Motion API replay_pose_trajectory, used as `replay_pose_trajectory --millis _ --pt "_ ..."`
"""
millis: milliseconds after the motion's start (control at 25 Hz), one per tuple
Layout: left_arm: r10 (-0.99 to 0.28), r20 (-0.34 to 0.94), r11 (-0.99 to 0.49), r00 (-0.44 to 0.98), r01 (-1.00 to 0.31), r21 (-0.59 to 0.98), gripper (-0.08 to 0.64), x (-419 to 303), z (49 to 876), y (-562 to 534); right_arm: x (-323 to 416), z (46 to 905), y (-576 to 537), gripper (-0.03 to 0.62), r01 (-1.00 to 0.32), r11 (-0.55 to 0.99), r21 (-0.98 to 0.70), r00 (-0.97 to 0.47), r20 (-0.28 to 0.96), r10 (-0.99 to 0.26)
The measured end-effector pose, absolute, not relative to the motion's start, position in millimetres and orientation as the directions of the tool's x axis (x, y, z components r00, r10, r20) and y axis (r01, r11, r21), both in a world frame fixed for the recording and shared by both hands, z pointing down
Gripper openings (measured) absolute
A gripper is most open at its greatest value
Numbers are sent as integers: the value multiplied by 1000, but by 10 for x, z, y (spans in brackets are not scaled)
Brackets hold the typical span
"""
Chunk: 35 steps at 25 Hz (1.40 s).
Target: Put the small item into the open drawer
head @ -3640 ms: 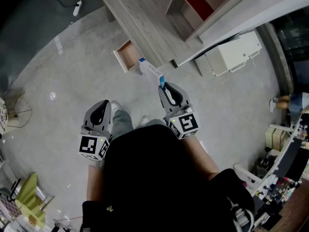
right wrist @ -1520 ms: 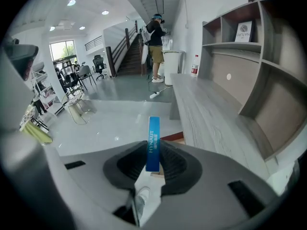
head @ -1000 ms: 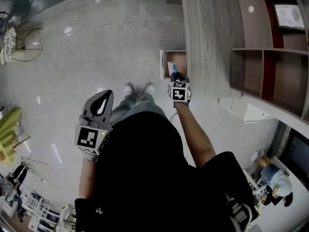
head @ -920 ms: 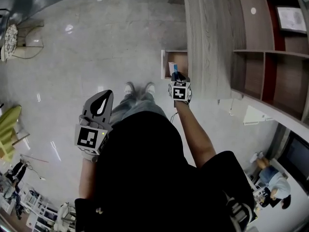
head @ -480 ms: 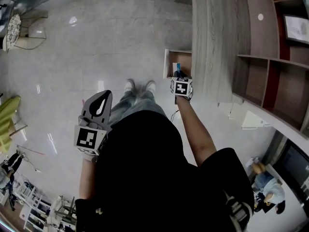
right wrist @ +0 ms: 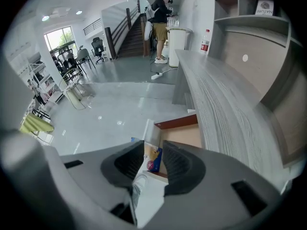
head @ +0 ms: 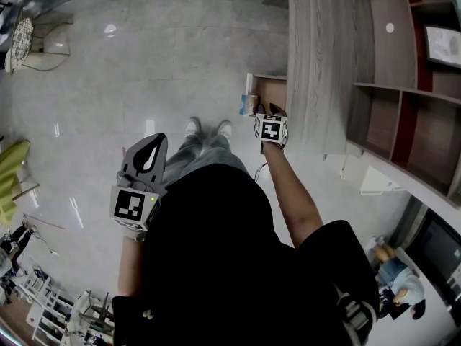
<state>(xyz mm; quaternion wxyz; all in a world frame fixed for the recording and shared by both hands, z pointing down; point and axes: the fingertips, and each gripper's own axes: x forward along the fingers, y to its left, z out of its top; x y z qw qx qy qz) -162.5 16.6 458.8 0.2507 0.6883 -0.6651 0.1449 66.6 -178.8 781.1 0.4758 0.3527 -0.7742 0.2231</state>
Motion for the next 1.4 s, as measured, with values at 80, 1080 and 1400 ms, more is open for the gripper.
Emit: replay_pose_trajectory --millis 80,1080,1400 --pt "-844 531 6 77 -988 153 3 -1622 4581 170 659 7786 -1780 129 -759 651 -10 -300 892 -337" --pt "-866 400 -245 300 -952 183 3 -1405 4446 -442 534 6066 -1749 12 -777 626 -69 -471 722 -506" --pt "-843 375 -337 386 -922 192 3 -1307 4338 -630 591 5310 -1622 12 -773 631 -59 -530 607 -593"
